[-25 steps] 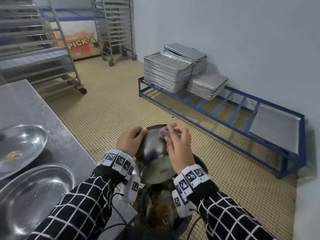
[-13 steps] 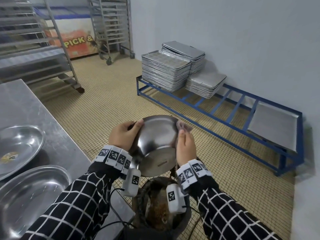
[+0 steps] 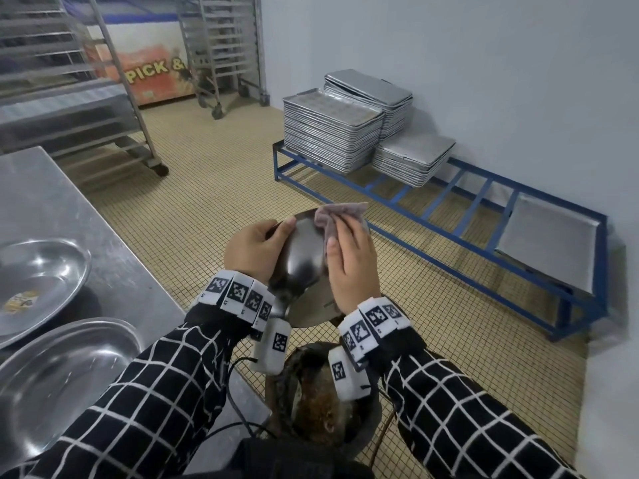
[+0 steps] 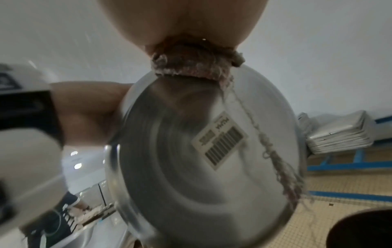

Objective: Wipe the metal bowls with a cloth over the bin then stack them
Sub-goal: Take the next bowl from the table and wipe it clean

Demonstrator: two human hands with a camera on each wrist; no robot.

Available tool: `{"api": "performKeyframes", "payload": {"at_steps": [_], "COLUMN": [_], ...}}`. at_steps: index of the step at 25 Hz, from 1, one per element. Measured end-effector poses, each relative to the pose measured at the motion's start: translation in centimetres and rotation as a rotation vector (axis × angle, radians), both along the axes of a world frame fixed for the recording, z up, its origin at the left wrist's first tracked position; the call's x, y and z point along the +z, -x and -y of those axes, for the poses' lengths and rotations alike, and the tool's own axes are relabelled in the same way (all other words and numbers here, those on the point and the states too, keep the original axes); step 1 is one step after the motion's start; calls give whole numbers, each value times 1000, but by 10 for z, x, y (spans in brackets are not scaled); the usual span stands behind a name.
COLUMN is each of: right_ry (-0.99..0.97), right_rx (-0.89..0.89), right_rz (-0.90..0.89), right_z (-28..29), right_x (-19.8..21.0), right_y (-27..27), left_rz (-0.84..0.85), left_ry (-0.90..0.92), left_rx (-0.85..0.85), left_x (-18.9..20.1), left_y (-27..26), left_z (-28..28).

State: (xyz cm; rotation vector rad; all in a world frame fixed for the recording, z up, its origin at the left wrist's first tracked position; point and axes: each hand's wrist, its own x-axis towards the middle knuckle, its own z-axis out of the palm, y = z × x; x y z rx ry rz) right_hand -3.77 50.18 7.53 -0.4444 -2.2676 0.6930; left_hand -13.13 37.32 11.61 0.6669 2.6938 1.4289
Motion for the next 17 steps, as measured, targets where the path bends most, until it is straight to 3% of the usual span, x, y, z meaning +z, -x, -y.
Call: {"api": "performKeyframes", "payload": {"at_steps": [3, 8, 11, 13, 17], "right_ry": [260, 981, 889, 787, 500], "right_rx": [-123, -175, -146, -119, -92], "right_rz": [-63, 6, 132, 94, 164], "right_z": [-5, -39, -44, -46, -56], "right_x": [0, -2, 3, 7, 13], "right_y": [6, -19, -35, -39, -34], "left_rz": [59, 215, 287, 311, 213], "left_ry": [-65, -223, -285, -296, -118], "left_rx": [-10, -1, 30, 38, -136], "left_x": [-4, -13, -21, -25, -30], "left_y": [-1, 1, 2, 4, 6], "left_z": [0, 11, 14, 14, 15]}}
